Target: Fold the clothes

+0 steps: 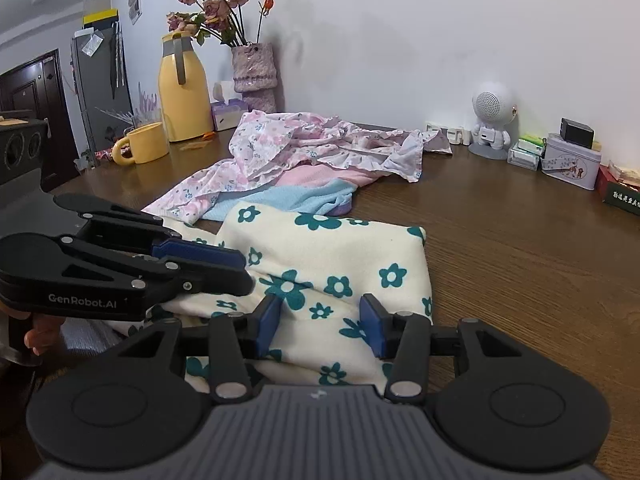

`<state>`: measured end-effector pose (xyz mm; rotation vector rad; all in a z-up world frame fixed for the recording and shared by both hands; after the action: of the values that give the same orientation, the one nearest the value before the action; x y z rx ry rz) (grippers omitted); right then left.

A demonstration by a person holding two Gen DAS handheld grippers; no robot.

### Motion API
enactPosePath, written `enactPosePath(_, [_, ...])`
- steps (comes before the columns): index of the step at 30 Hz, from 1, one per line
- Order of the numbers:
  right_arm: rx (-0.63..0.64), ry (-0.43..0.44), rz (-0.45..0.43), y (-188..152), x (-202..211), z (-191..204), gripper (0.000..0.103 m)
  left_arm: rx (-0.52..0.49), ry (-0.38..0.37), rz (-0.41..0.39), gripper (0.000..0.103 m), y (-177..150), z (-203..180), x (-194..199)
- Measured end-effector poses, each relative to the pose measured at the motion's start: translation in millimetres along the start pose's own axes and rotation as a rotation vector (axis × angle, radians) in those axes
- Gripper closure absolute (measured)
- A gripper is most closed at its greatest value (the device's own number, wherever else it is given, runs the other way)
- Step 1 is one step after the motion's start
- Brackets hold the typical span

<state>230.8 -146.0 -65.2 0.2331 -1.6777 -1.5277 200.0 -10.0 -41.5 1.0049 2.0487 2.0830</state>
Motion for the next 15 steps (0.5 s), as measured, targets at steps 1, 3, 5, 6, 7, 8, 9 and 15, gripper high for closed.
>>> enactPosePath(1, [-0.002, 0.001, -0.002, -1, 0, 0, 0.057, 0.000, 0.000, 0.000, 0.088, -1, 0, 0])
enactPosePath(3, [-0.006, 0.001, -0.012, -1, 1, 0, 0.057, 0.005, -0.003, -0.005, 0.088, -2, 1, 0])
enactPosePath(5, [-0.004, 0.002, -0.023, 0, 3, 0, 0.057, 0.007, -0.003, -0.008, 0.088, -1, 1, 1])
enactPosePath(6, [-0.002, 0.004, -0.030, 1, 4, 0, 0.056, 0.006, -0.003, -0.010, 0.088, 1, 1, 2])
enactPosePath(7, [-0.009, 0.014, -0.041, 4, 7, -1, 0.053, 0.005, -0.003, -0.013, 0.088, 4, 0, 4])
enactPosePath(8, [-0.022, 0.029, -0.061, 9, 13, -2, 0.046, 0.005, -0.003, -0.020, 0.087, 7, -1, 6])
enactPosePath(9, [-0.036, 0.033, -0.086, 13, 19, -4, 0.042, 0.005, -0.002, -0.028, 0.087, 11, -2, 8])
enactPosePath(15, [-0.176, 0.004, -0.171, 24, 49, -37, 0.022, -0.051, 0.018, -0.073, 0.068, 29, -12, 18])
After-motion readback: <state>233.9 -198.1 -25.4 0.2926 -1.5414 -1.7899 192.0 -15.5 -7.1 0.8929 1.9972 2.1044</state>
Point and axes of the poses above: each gripper's, at about its wrist camera, not at the fingertips, and x roughly against the way its jaws point, z to its left, y to its top, the point moved 9 cm from there along -x, roughly the way its jaws point, and after that the axes turned 7 degrees about -z, right-handed, at the moved point
